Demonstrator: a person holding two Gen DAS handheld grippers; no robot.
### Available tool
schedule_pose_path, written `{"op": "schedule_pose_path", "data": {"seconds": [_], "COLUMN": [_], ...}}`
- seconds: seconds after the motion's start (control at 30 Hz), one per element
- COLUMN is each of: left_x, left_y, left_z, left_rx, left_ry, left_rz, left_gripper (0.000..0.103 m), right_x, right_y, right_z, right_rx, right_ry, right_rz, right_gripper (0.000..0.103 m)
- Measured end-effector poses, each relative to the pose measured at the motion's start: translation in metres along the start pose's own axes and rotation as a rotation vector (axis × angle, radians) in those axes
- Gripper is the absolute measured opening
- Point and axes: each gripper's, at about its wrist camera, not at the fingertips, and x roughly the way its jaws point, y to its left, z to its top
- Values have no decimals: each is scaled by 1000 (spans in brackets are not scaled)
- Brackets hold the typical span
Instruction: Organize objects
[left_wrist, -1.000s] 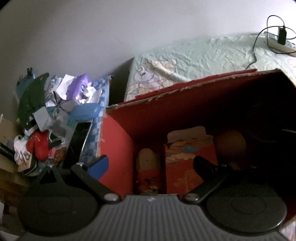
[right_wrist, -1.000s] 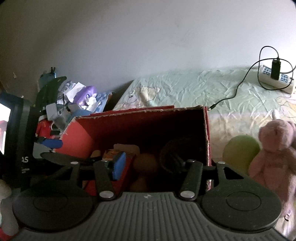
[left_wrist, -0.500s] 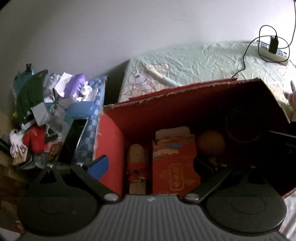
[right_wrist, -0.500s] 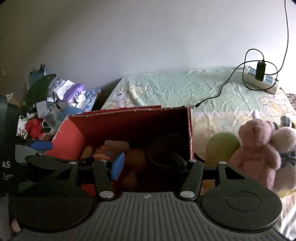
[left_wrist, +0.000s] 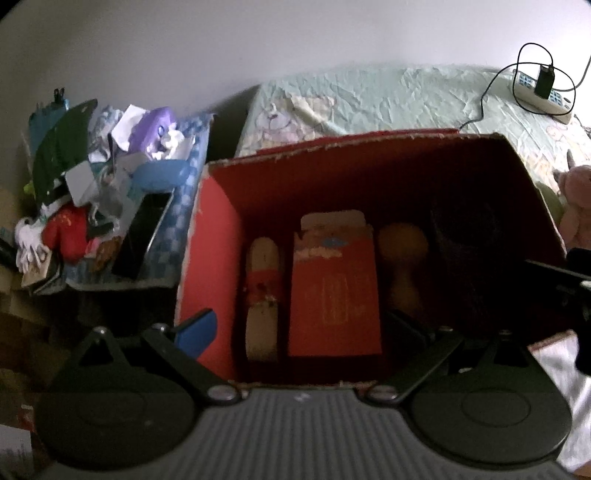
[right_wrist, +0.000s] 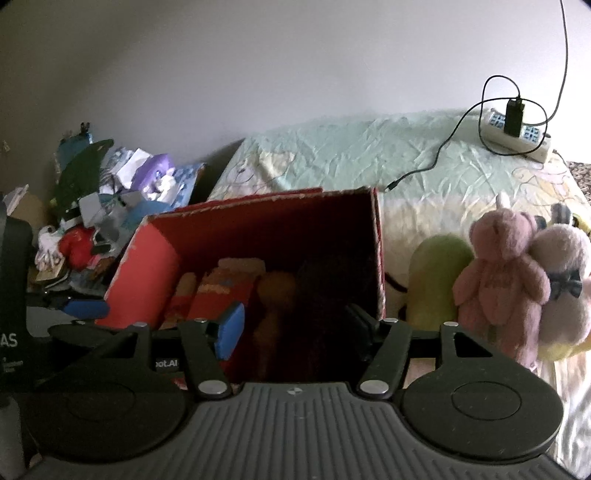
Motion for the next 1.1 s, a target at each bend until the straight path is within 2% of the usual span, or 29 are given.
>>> {"op": "schedule_pose_path", "data": {"seconds": [0.23,0.3,0.43,0.6,1.1], "left_x": [-10,-13,-16,-18,-4], "left_y": [-1,-1,4,7,6], "left_z": [-10,-13,-16,-14,5], "left_rx": [4,10,-8,-31,-24], "left_ry": [36,23,32,16,19], "left_rz": [-53,-53,-102,-118,-27], "left_gripper": [99,99,99,100,101], "right_x": [-3,-4,-4,-5,-1], "right_y": [7,6,1,1,1], "right_z": [-8,-9,-8,-9,-2], "right_rx": [-3,7,46,39,41], "right_ry": [61,62,86,81,82], "right_rz": [28,24,26,22,25], "right_gripper": [64,65,66,66,68]}}
